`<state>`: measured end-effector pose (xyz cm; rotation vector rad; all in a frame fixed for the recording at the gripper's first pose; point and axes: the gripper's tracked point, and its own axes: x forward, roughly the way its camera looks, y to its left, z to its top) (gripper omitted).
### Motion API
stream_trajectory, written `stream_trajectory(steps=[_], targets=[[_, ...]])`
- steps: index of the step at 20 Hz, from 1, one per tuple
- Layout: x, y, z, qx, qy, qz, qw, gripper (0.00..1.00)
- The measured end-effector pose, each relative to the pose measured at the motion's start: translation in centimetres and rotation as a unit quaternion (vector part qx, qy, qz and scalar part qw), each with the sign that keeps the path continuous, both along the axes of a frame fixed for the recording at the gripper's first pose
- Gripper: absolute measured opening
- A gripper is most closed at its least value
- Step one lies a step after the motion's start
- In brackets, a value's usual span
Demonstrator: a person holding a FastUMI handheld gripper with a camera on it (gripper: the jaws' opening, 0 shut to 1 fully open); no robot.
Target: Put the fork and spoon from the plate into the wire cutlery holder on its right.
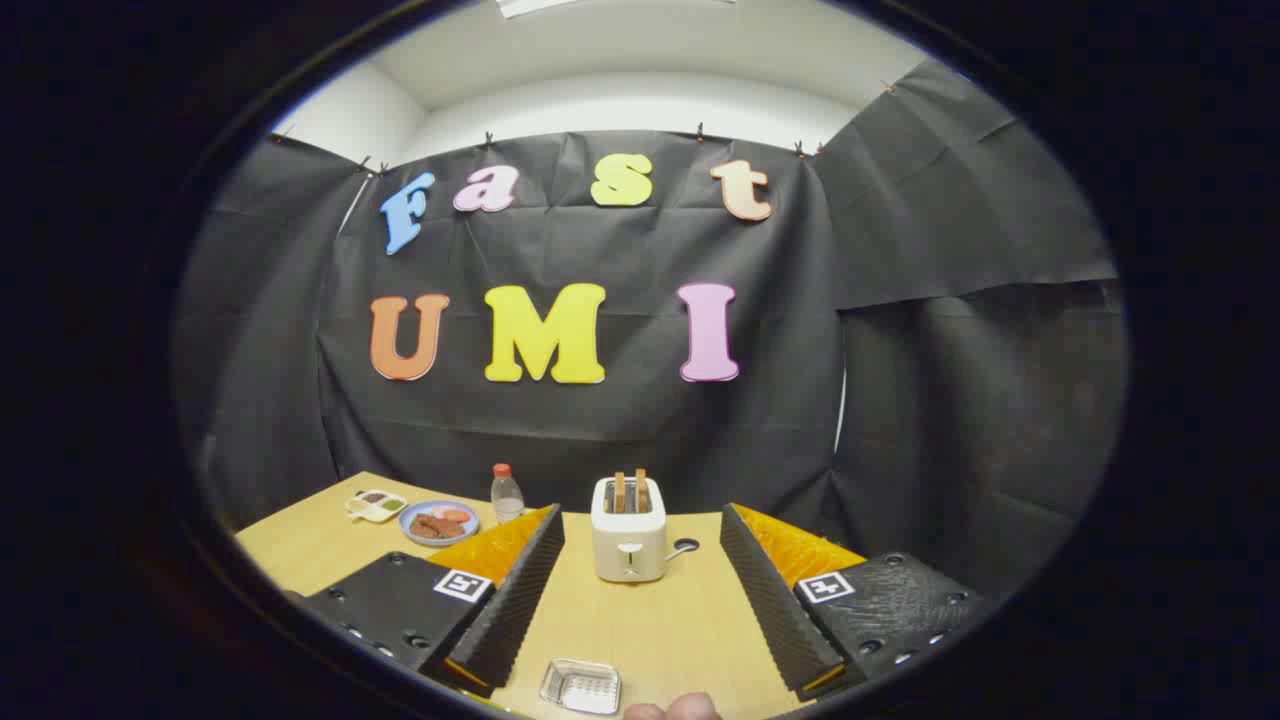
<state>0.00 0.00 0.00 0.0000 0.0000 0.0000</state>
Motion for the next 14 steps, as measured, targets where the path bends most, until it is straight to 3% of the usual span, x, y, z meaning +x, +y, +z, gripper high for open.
stream_trajectory(steps=[14], targets=[[-0.3, 3.3, -1.5, -0.014, 0.011, 0.054, 0.998, 0.95]])
